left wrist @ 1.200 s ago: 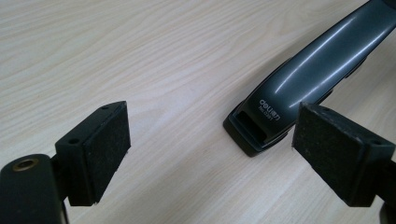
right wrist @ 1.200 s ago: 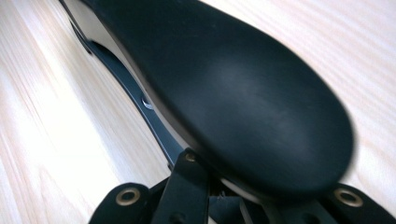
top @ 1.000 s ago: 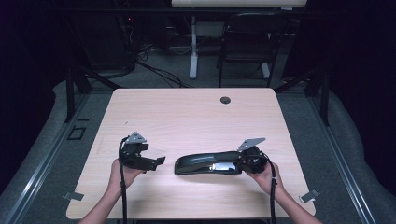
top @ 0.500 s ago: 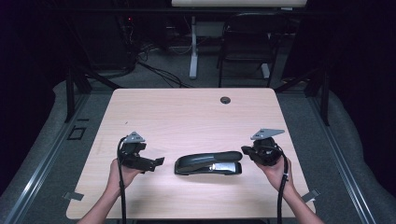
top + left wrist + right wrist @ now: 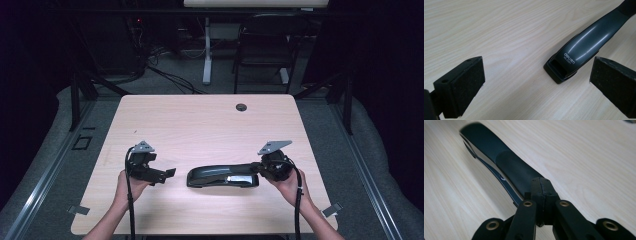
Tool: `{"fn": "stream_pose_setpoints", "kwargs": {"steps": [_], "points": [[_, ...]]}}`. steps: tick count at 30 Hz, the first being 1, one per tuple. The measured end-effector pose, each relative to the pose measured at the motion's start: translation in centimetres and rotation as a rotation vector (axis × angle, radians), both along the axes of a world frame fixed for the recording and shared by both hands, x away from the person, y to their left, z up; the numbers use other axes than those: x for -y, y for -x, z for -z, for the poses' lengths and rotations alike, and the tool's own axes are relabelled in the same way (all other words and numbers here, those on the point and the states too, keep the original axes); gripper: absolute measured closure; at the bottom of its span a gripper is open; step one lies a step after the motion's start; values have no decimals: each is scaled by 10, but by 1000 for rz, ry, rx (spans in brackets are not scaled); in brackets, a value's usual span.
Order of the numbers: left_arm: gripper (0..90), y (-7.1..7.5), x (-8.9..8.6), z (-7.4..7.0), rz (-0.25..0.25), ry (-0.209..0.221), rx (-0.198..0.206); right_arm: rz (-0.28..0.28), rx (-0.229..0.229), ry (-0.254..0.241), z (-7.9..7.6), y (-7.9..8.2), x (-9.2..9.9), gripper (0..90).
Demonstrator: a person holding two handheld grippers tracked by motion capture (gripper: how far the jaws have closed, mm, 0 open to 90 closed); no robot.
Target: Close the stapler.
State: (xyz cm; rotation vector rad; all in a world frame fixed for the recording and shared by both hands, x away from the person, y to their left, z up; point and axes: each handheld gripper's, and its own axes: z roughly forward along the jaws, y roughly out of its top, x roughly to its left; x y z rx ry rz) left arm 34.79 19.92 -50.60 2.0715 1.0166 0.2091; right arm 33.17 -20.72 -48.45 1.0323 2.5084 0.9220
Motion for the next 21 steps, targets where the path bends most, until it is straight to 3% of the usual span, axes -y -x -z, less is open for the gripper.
{"fn": "stream_pose_setpoints", "kwargs": {"steps": [10, 21], "points": [[0, 0, 1, 0, 2, -7, -2, -4, -27, 20, 10, -3, 0, 900], [0, 0, 4, 2, 7, -12, -6, 4, -36, -1, 11, -4, 2, 900]]}}
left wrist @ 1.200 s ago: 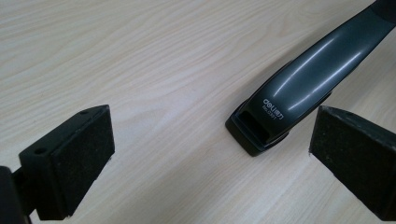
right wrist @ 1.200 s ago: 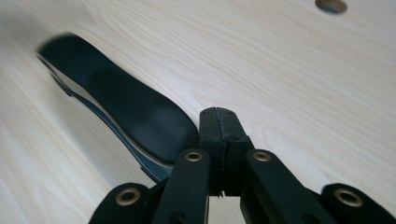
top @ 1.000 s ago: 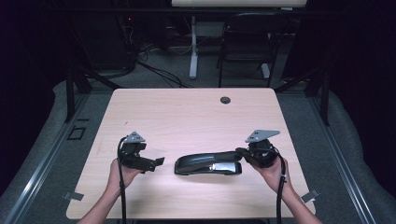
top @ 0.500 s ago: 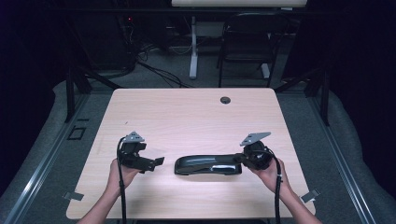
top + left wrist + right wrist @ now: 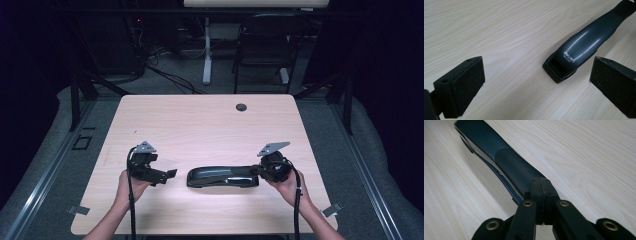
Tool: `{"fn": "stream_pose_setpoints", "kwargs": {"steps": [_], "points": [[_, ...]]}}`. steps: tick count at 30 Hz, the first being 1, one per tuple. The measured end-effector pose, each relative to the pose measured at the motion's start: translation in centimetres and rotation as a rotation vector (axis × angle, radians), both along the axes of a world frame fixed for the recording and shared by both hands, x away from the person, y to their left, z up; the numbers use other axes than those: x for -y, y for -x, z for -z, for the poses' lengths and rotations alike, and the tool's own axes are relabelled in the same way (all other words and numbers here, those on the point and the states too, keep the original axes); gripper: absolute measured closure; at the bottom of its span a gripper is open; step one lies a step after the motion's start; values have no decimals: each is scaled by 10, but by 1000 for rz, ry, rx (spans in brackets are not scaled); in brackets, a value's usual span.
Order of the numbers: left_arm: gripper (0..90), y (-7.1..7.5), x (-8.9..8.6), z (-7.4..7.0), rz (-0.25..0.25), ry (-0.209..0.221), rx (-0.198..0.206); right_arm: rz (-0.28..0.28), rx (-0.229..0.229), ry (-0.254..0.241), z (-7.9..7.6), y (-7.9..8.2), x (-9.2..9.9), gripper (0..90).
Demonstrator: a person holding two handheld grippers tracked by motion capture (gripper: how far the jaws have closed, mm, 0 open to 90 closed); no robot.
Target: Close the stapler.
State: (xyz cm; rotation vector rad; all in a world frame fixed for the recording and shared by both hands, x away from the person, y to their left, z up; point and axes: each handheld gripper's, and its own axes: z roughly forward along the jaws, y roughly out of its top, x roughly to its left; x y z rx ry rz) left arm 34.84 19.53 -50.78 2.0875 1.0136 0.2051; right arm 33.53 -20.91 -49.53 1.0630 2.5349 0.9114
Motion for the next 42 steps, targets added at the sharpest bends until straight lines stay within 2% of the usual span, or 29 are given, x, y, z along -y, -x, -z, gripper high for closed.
{"fn": "stream_pose_setpoints", "kwargs": {"steps": [6, 10, 12, 15, 17, 20, 22, 29, 32, 38, 42], "points": [[0, 0, 0, 0, 4, -5, -1, 7, -13, 8, 2, -1, -1, 900], [0, 0, 1, 0, 4, -6, 3, 3, -3, 15, 2, 0, -1, 900], [0, 0, 0, 0, 2, -4, 3, -2, 11, 10, -1, 1, -1, 900], [0, 0, -1, 0, -3, 0, 2, -7, 40, -23, -11, 4, 0, 900], [0, 0, -1, -1, 0, 0, 3, -8, 59, -19, -15, 5, -2, 880], [0, 0, -1, -1, 5, 1, 1, -18, 62, 0, -17, 6, -3, 858], [0, 0, -2, -1, 8, 5, -2, -18, 61, -5, -17, 5, -4, 831], [0, 0, -4, -2, 5, 7, 3, 7, 67, -26, -29, 7, 4, 642], [0, 0, -4, -2, 2, 7, 3, 6, 62, -32, -31, 8, 9, 501], [0, 0, -2, 0, 5, 6, 3, 18, 59, -16, -36, 12, 21, 303], [0, 0, -3, -1, 5, 4, 7, 34, 55, -25, -38, 15, 30, 226]]}}
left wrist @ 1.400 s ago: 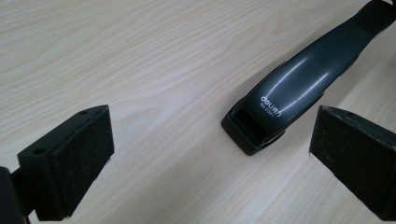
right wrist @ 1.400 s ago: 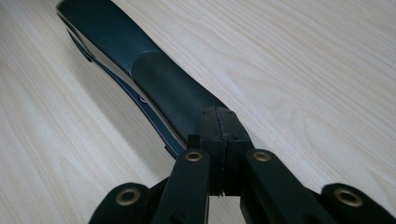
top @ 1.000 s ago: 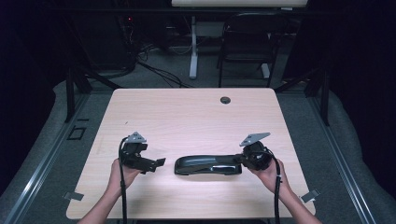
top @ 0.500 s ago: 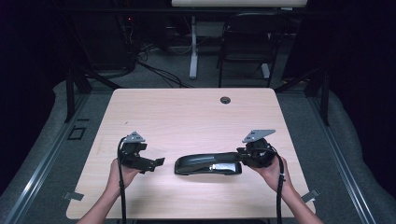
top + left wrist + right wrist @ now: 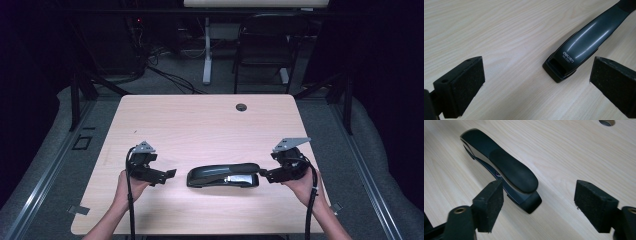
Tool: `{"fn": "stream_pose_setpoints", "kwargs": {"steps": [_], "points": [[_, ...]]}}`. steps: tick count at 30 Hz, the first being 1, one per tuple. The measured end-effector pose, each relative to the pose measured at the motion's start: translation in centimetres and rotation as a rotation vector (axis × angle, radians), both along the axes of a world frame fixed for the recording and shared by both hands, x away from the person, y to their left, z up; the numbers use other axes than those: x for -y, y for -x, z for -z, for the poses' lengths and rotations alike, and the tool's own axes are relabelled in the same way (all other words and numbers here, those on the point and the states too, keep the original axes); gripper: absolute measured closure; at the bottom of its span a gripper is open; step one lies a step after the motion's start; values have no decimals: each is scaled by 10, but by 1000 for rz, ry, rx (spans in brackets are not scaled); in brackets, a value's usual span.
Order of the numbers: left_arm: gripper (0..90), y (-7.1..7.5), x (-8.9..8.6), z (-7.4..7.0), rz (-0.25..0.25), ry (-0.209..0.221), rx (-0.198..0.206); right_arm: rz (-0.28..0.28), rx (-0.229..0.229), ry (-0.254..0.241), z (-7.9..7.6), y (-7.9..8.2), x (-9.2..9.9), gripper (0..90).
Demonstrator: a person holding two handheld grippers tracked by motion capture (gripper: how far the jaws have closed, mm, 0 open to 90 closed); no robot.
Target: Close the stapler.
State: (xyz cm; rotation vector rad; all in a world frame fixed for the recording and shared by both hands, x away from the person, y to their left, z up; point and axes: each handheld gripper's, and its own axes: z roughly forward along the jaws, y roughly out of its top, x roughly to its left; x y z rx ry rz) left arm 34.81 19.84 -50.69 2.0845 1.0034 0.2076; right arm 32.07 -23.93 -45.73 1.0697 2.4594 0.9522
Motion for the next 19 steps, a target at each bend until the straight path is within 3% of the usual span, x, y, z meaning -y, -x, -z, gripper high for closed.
{"fn": "stream_pose_setpoints", "kwargs": {"steps": [11, 13, 19], "points": [[0, -1, 2, 1, 17, -6, -11, 142, -43, 19, 17, 18, 43, 53], [0, -1, 2, 1, 17, -7, -15, 157, -45, 40, 22, 21, 50, 0], [0, -6, 6, 7, 33, -23, -27, 169, -40, 144, 36, 19, 57, 0]]}}
